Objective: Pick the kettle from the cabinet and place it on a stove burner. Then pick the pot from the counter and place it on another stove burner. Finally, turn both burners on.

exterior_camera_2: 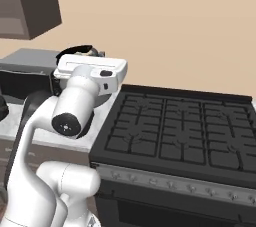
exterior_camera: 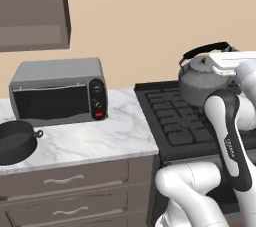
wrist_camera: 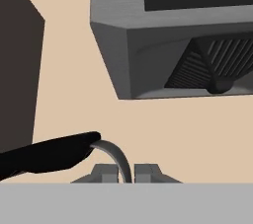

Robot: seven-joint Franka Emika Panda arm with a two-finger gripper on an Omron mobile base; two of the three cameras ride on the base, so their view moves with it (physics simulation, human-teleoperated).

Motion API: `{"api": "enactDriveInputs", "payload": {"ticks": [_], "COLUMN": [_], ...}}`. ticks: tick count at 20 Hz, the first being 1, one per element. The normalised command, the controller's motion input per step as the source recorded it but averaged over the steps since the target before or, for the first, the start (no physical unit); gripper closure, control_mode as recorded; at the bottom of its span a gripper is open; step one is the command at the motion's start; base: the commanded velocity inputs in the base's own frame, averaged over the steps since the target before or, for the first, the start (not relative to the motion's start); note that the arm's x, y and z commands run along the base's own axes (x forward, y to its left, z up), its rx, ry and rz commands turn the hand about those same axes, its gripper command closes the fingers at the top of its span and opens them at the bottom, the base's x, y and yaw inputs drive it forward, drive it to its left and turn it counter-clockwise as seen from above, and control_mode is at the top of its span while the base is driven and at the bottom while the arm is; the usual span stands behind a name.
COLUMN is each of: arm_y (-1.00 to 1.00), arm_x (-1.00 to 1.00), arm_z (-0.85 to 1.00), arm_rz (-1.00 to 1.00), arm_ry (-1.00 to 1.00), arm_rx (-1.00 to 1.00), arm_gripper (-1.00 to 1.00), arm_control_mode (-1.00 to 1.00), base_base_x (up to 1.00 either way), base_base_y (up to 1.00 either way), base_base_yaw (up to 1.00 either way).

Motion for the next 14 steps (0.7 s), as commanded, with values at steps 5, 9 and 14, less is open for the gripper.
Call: {"api": "enactDriveInputs", "payload": {"ticks": [5,9,14], "arm_y": [0.00,0.00,0.00], "arm_x": [0.00,0.00,0.00], "arm_z": [0.00,0.00,0.00], "arm_rz": [0.00,0.00,0.00], "arm_ry": [0.00,0.00,0.00], "arm_rx": [0.00,0.00,0.00], "arm_gripper": [1.00,1.00,1.00], "arm_control_mode": [1.00,1.00,1.00], "base_base_x": [0.38,0.28,0.13], "base_base_y": [-0.24,-0.32,-0.42], "base_base_yaw": [0.07,0.06,0.04]}}
